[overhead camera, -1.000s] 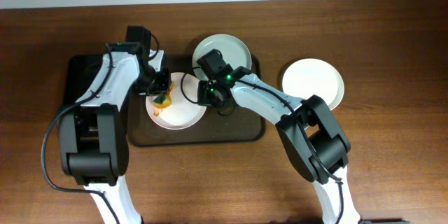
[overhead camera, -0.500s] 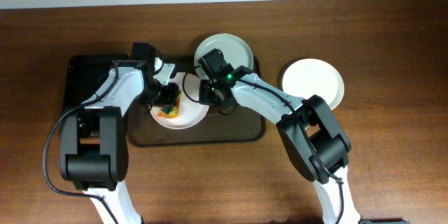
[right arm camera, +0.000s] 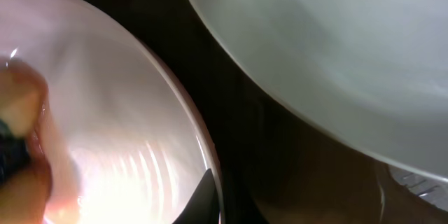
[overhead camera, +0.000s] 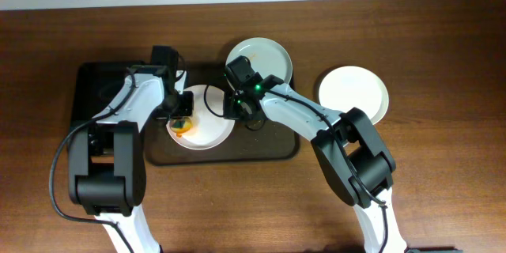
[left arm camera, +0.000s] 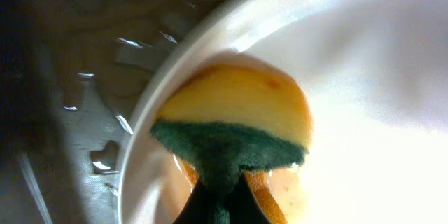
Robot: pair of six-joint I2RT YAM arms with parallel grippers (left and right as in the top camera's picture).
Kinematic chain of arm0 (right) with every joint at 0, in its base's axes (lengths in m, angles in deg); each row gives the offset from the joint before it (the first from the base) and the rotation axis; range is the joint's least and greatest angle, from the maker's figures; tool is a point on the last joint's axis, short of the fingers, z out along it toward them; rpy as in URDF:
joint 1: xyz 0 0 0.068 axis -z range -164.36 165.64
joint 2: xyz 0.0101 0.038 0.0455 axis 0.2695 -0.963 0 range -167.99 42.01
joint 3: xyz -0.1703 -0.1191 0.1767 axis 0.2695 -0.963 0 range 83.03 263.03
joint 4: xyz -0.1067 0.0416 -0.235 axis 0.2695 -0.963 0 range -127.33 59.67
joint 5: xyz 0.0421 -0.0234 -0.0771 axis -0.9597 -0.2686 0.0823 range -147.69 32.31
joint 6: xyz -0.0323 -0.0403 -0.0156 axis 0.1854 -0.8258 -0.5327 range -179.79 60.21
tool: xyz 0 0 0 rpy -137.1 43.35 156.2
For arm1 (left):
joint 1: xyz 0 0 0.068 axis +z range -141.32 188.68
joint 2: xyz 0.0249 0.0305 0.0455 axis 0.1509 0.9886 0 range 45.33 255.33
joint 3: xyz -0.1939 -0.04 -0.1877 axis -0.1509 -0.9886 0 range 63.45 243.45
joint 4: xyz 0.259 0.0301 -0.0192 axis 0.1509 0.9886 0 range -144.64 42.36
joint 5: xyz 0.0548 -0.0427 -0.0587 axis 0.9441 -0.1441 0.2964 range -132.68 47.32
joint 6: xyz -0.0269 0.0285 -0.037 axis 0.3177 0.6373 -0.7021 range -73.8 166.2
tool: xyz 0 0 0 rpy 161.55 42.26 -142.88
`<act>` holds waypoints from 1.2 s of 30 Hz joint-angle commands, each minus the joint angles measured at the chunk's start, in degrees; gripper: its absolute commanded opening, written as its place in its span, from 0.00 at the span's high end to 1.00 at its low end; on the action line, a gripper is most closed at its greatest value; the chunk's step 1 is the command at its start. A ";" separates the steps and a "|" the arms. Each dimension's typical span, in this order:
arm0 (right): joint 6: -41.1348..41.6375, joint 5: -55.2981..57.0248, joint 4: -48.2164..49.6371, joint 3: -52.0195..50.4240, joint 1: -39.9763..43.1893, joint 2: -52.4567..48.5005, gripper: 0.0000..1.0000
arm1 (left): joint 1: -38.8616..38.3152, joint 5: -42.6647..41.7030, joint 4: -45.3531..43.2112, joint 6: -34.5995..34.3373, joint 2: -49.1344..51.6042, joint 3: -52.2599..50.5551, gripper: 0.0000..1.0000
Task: Clean dirty plates on tray and stack at the side
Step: 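Scrub the held plate with the sponge in the left gripper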
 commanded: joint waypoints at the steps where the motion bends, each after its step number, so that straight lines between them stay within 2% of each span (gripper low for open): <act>1: 0.48 0.48 -0.24 -0.13 0.04 -1.05 0.96 | -0.76 -14.88 5.64 13.20 3.10 -2.93 0.99; 3: 0.31 0.17 -0.22 -0.13 0.04 -1.05 0.96 | -0.70 -14.27 7.04 15.19 3.10 -2.93 0.99; 6: 0.31 0.07 -0.20 -0.13 0.04 -1.05 0.96 | -0.66 -6.67 4.33 14.12 3.10 -2.93 0.99; 9: 0.31 0.09 -0.20 -0.13 0.04 -1.05 0.96 | -0.72 7.45 -3.06 3.72 3.13 -2.95 0.99; 12: 0.31 0.11 0.07 -0.13 0.04 -1.05 0.96 | -0.72 21.66 -14.25 -6.91 4.48 -2.95 0.99; 15: 0.09 0.11 0.02 -0.13 0.04 -1.05 0.96 | -0.83 23.52 -24.13 -8.48 6.27 -2.95 1.00; 18: 0.11 0.11 0.02 -0.13 0.04 -1.05 0.96 | -1.51 23.50 -27.85 -8.46 6.36 -2.93 0.99; 20: 0.09 0.11 0.04 -0.13 0.04 -1.05 0.96 | -2.36 20.31 -26.40 -6.80 6.36 -2.93 0.99; 24: 0.09 0.09 0.02 -0.13 0.04 -1.05 0.96 | -3.08 -10.91 -20.52 9.92 6.32 -2.89 1.00; 26: 0.09 0.07 0.02 -0.13 0.04 -1.05 0.96 | -3.08 -23.12 -20.41 17.03 6.32 -2.89 1.00; 30: 0.09 0.07 0.02 -0.13 0.04 -1.05 0.96 | -3.13 -27.15 -18.80 22.36 6.32 -2.89 1.00; 32: 0.09 0.07 0.00 -0.13 0.04 -1.05 0.96 | -3.13 -28.59 -16.13 22.91 6.32 -2.89 1.00; 34: 0.07 0.07 -0.02 -0.13 0.04 -1.05 0.96 | -2.95 -26.21 -12.00 22.84 6.32 -2.89 1.00; 36: 0.07 0.07 0.00 -0.13 0.04 -1.05 0.96 | -2.21 -20.57 -4.04 19.26 6.32 -2.86 0.99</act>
